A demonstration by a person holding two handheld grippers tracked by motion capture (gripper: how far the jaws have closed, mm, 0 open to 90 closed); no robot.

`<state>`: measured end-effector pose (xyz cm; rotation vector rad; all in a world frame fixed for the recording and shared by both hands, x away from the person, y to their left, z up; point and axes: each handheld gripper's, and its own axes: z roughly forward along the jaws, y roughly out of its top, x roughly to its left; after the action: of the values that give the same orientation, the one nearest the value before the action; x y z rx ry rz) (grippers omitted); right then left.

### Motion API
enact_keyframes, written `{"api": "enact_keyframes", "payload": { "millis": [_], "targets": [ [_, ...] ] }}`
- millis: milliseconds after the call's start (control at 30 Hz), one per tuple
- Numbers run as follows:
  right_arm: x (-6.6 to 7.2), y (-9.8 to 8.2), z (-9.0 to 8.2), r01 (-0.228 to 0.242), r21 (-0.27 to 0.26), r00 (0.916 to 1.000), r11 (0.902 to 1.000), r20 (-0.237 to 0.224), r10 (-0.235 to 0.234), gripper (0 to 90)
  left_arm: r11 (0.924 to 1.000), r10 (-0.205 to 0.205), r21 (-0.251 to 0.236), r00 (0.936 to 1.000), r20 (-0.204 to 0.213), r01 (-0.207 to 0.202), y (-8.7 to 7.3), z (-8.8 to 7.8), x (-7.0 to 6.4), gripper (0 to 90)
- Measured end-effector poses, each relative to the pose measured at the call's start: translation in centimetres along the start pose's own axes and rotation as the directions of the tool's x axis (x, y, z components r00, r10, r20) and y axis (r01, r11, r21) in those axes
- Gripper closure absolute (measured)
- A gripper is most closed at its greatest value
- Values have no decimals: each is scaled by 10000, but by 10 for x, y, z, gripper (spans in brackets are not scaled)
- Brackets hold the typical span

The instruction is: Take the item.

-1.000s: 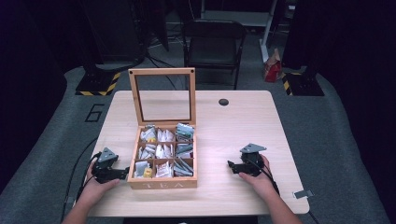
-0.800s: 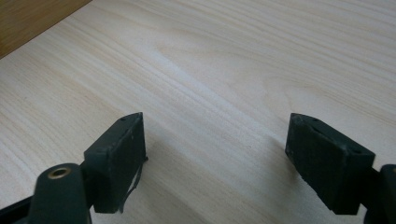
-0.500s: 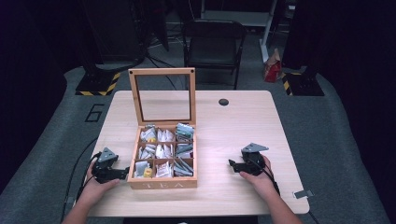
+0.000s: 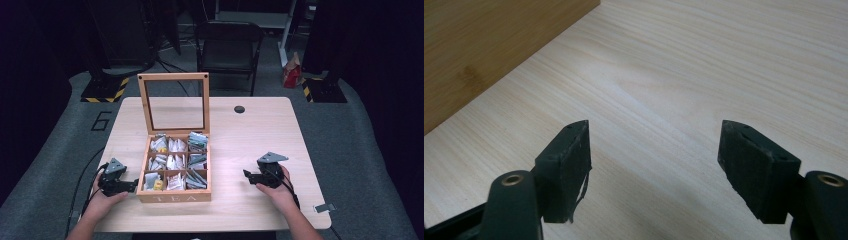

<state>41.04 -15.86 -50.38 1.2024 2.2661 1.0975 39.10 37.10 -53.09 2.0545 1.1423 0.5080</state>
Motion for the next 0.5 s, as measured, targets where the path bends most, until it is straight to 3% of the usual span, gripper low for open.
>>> {"api": "enact_keyframes", "payload": {
  "millis": [300,500],
  "targets": [
    [8,8,-4,207,-139,9998,9997,-46,-207,285,10000,-4,-4,10000,1,4,0,0,0,145],
    [12,23,-15,234,-316,9994,9992,-243,-241,286,10000,-6,-3,10000,0,6,0,0,0,145]
  ]
}}
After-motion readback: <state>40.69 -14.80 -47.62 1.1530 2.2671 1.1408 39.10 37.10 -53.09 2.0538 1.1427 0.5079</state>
